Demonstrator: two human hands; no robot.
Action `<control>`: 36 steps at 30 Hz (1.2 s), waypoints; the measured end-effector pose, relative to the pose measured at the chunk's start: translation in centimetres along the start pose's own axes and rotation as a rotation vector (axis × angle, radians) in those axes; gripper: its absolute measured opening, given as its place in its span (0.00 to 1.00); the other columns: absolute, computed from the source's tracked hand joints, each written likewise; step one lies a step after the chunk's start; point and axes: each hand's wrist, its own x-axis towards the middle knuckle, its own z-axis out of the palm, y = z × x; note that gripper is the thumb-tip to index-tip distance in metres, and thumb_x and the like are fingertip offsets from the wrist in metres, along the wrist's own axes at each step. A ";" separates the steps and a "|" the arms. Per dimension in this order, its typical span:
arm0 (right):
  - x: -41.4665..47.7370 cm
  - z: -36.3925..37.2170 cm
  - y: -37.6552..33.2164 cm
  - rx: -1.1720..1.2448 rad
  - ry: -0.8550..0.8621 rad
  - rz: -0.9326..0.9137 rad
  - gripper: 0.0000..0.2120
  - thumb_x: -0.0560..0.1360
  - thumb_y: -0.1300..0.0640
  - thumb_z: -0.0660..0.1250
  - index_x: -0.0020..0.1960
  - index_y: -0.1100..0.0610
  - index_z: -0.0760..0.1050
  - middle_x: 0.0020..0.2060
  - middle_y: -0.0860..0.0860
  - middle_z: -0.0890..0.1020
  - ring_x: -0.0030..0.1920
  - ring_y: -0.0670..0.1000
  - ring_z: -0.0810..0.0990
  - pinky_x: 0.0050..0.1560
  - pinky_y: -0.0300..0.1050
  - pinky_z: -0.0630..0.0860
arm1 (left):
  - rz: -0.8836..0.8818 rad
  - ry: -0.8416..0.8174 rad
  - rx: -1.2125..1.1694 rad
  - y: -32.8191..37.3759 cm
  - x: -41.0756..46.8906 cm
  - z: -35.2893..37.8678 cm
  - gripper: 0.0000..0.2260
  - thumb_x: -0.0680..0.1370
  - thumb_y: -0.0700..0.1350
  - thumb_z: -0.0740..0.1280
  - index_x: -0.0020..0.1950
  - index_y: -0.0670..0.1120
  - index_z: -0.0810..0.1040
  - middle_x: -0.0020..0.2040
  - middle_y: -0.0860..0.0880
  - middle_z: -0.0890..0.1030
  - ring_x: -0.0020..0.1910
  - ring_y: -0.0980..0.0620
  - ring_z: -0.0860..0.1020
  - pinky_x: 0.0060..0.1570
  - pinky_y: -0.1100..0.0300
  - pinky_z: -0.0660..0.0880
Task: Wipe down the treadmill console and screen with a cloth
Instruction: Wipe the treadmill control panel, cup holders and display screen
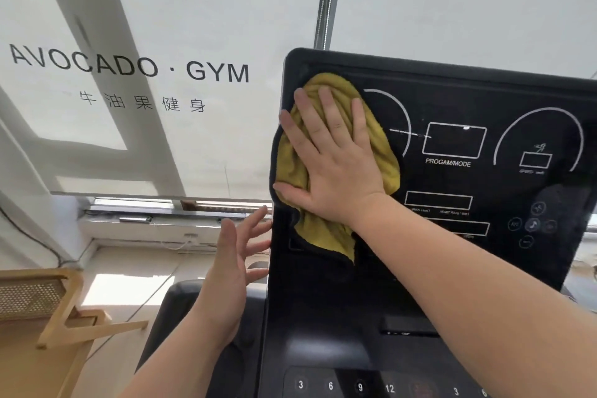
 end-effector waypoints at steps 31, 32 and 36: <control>1.1 -1.4 7.4 0.043 0.095 0.237 0.40 0.79 0.30 0.55 0.85 0.49 0.52 0.84 0.53 0.54 0.83 0.61 0.49 0.81 0.66 0.43 | 0.201 0.124 0.085 6.5 1.6 3.7 0.31 0.72 0.76 0.49 0.75 0.72 0.61 0.69 0.69 0.73 0.69 0.60 0.73 0.66 0.52 0.71; -0.1 -1.3 8.6 0.037 0.095 0.268 0.41 0.79 0.30 0.55 0.85 0.49 0.52 0.84 0.53 0.53 0.83 0.61 0.49 0.81 0.67 0.44 | 0.197 0.126 0.086 6.7 1.6 3.8 0.28 0.75 0.75 0.50 0.74 0.73 0.62 0.68 0.69 0.74 0.68 0.61 0.73 0.66 0.53 0.72; -3.3 -1.3 11.4 0.067 0.065 0.482 0.44 0.78 0.28 0.53 0.85 0.49 0.46 0.85 0.53 0.47 0.84 0.60 0.43 0.80 0.68 0.40 | 0.197 0.095 0.077 6.8 1.4 3.8 0.26 0.77 0.74 0.52 0.74 0.72 0.63 0.72 0.67 0.72 0.71 0.60 0.71 0.69 0.51 0.70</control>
